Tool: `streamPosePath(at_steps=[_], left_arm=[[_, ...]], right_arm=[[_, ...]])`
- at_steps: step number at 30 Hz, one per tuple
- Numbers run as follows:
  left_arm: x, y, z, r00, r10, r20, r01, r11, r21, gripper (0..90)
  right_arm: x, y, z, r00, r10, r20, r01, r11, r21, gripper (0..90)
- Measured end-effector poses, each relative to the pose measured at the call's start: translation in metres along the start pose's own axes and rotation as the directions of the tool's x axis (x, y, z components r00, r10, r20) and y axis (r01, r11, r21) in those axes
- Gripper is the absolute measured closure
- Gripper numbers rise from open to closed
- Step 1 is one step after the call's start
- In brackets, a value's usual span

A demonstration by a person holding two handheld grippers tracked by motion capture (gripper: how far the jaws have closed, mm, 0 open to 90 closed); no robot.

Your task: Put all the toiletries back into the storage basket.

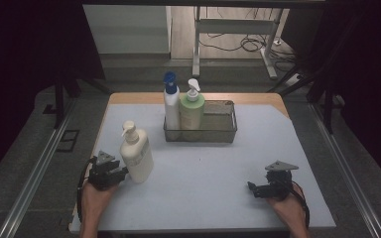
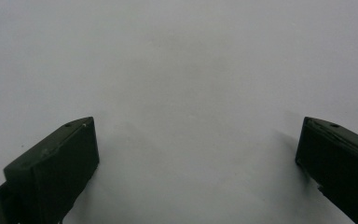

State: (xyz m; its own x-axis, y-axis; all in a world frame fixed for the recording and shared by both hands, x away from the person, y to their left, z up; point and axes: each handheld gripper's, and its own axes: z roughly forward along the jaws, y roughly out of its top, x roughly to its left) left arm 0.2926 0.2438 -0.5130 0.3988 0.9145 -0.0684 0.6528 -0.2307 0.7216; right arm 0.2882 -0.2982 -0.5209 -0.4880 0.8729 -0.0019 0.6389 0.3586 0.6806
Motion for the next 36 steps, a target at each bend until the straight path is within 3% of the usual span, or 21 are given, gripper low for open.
streamPosePath(at_steps=[7,16,23,36], left_arm=[[0.0,0.003,0.002,0.9999,0.003,0.012,-0.003,1.0,0.008,55.8],[-0.003,0.003,0.002,0.9987,-0.023,0.045,0.022,0.9995,0.02,63.3],[-0.01,0.003,0.003,0.9975,-0.011,0.07,0.009,0.9995,0.031,67.1],[-0.027,0.002,0.002,0.997,0.025,0.073,-0.028,0.9988,0.04,70.9]], right_arm=[[0.001,0.0,0.0,1.0,0.004,0.007,-0.004,1.0,-0.003,0.0],[0.001,0.0,0.0,1.0,0.006,0.007,-0.006,1.0,-0.003,0.0],[0.001,0.0,0.0,1.0,0.006,0.007,-0.006,1.0,-0.004,0.0],[0.001,0.0,0.0,1.0,0.006,0.006,-0.006,1.0,-0.002,0.0]])
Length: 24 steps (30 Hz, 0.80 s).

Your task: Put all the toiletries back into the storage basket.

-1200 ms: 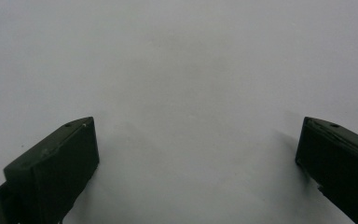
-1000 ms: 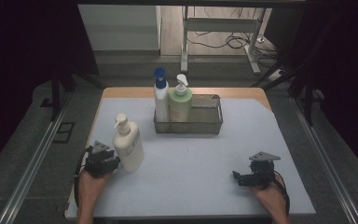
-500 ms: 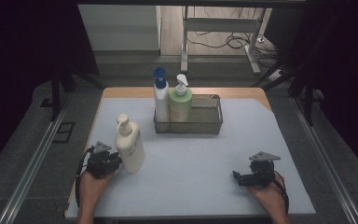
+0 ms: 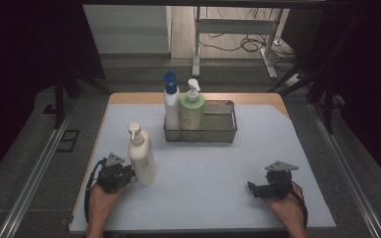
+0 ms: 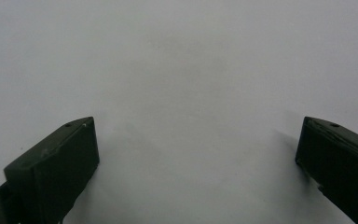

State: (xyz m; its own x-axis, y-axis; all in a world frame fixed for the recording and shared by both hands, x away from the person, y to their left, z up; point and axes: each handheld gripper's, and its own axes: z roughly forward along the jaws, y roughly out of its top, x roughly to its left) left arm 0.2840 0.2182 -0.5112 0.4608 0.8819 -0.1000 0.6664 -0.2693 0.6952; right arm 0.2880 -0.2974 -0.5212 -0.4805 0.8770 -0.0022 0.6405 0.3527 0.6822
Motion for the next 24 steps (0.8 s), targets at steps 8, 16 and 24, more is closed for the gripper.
streamPosePath(at_steps=[8,16,24], left_arm=[[-0.012,0.001,0.003,0.9991,0.031,0.028,-0.031,0.9995,0.006,71.3],[-0.025,0.004,0.008,0.997,0.059,0.05,-0.06,0.9981,0.011,71.4],[-0.038,0.008,0.014,0.993,0.095,0.069,-0.096,0.9952,0.014,70.3]], right_arm=[[0.0,0.0,0.0,1.0,0.0,-0.001,0.0,1.0,0.001,0.0],[0.0,0.0,0.0,1.0,-0.001,0.0,0.001,1.0,0.0,0.0],[0.0,0.0,0.0,1.0,0.0,-0.002,0.0,1.0,0.003,0.0]])
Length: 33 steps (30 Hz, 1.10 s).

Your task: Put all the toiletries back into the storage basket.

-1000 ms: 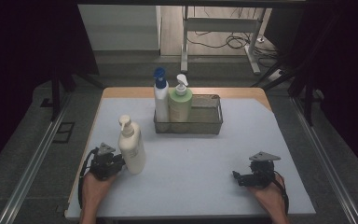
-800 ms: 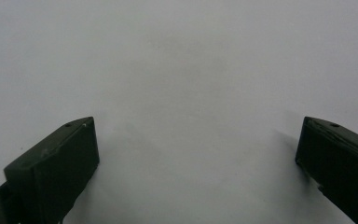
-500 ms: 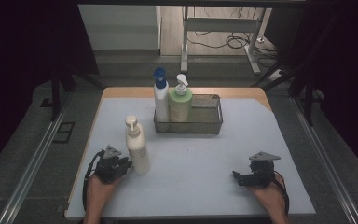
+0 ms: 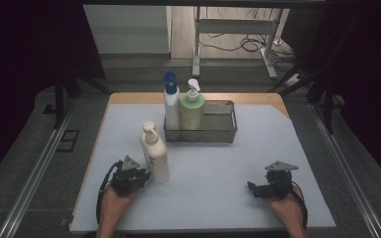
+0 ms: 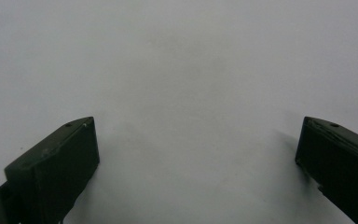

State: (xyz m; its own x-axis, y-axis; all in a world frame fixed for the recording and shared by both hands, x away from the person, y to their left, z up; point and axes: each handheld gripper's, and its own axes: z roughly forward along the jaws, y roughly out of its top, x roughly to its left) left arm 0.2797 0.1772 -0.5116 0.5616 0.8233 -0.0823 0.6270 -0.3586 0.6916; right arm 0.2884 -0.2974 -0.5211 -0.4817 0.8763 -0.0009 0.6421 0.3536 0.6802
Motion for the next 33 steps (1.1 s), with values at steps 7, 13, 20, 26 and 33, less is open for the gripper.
streamPosePath(at_steps=[7,13,20,26,33], left_arm=[[-0.012,0.005,0.008,0.9991,0.031,0.027,-0.032,0.9995,0.008,67.6],[-0.013,0.005,0.01,0.999,0.031,0.033,-0.031,0.9995,0.007,65.5],[-0.011,-0.001,-0.001,0.9996,0.028,0.006,-0.028,0.9995,-0.015,52.6],[-0.009,-0.012,-0.01,0.9997,0.012,-0.021,-0.013,0.9997,-0.02,32.5],[-0.009,-0.027,-0.009,0.9987,0.015,-0.05,-0.014,0.9998,0.014,15.4]], right_arm=[[0.0,0.0,0.0,1.0,-0.001,0.0,0.001,1.0,-0.001,0.0],[0.0,0.0,0.0,1.0,-0.001,0.0,0.001,1.0,-0.001,0.0],[0.0,0.001,0.0,1.0,0.0,-0.001,0.0,1.0,0.006,0.0],[0.0,0.003,0.0,1.0,0.0,-0.001,0.0,1.0,0.025,0.0],[0.002,0.005,-0.002,1.0,0.007,0.006,-0.007,0.999,0.047,1.7]])
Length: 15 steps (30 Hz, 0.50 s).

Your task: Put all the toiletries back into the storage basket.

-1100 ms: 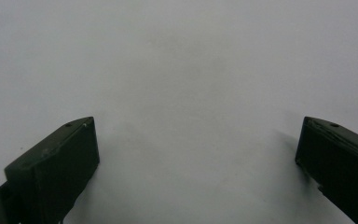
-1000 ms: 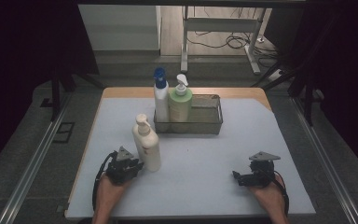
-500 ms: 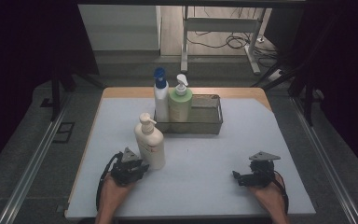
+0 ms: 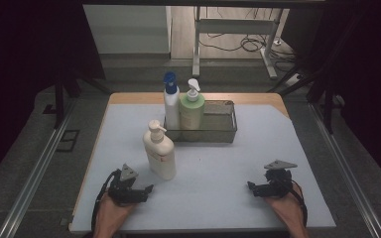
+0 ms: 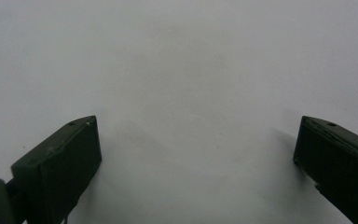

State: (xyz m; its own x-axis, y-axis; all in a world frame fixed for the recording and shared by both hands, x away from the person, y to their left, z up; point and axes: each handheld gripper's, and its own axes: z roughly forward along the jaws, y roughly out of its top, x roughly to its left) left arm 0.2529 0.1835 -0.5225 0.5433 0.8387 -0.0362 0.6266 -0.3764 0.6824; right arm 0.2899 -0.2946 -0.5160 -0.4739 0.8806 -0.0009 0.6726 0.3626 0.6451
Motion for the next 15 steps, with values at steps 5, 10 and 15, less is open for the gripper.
streamPosePath(at_steps=[5,10,15], left_arm=[[-0.001,0.0,0.001,0.9999,0.005,-0.009,-0.005,1.0,0.0,12.9],[-0.001,0.0,0.001,1.0,0.004,-0.009,-0.004,1.0,-0.002,12.9],[-0.001,-0.001,0.001,0.9999,0.005,-0.01,-0.005,1.0,-0.003,12.9]], right_arm=[[0.002,0.002,-0.002,1.0,-0.007,-0.006,0.007,1.0,0.01,5.7],[0.004,0.005,-0.008,0.9998,-0.016,-0.014,0.016,1.0,-0.009,7.0],[0.009,0.01,-0.014,0.998,-0.045,-0.044,0.044,0.998,-0.038,10.5]])
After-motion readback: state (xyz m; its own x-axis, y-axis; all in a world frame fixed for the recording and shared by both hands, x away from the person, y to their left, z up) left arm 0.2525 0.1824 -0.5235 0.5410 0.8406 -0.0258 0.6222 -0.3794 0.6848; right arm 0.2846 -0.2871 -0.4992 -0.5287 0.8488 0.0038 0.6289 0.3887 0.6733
